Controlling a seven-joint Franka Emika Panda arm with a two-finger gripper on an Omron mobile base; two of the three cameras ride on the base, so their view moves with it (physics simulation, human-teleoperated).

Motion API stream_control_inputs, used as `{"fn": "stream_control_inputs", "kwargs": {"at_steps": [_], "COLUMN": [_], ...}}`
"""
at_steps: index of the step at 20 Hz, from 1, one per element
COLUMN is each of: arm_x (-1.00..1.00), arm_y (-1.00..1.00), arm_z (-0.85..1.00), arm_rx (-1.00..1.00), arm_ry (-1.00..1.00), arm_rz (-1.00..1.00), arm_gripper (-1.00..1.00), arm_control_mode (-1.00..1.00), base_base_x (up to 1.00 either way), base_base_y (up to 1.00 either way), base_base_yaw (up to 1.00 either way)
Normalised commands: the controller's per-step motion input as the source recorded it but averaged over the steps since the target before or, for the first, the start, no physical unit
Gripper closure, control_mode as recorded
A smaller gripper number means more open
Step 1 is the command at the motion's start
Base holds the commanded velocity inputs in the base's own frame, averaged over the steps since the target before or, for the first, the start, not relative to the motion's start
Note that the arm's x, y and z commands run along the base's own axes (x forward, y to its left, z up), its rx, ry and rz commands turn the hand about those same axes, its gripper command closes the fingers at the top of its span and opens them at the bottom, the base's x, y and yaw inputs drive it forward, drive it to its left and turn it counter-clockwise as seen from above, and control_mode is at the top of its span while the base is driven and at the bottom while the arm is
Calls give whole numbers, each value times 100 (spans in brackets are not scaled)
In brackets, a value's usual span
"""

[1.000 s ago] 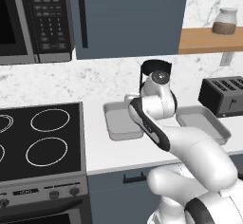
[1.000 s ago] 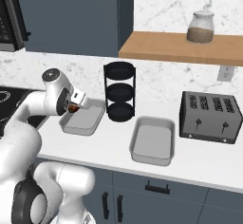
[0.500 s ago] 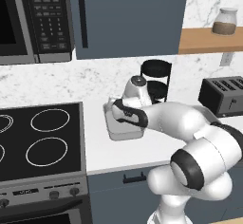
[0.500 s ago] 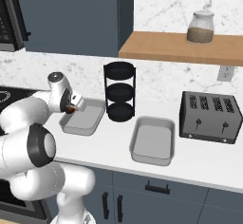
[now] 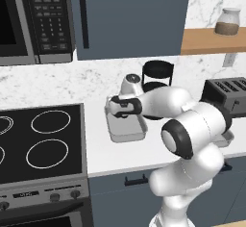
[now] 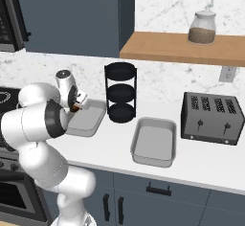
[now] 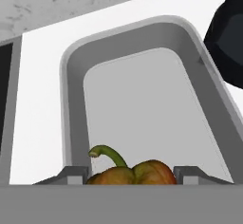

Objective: Place one bell pepper and one chicken drumstick in each tupperware on the nearby counter, to pack two identical lunches.

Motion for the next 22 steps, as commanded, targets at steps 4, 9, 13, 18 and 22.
{"fn": "stream_control_inputs", "kwargs": {"at_steps": [4,9,13,18,22], "arm_x": [30,31,29,17,1], "arm_y": [0,0,1,2,0], "arm_z": [-55,-37,-35,-13,5], "arm_rx": [0,0,0,0,0], "arm_ry": [0,0,0,0,0], "arm_rz": [0,0,0,0,-1], "arm_gripper": [100,100,100,-100,-100], "arm_control_mode": [-100,-100,-100,-100,-100], "base_base_x": [0,0,0,0,0], "base_base_y": [0,0,0,0,0], "base_base_yaw": [0,0,0,0,0]}}
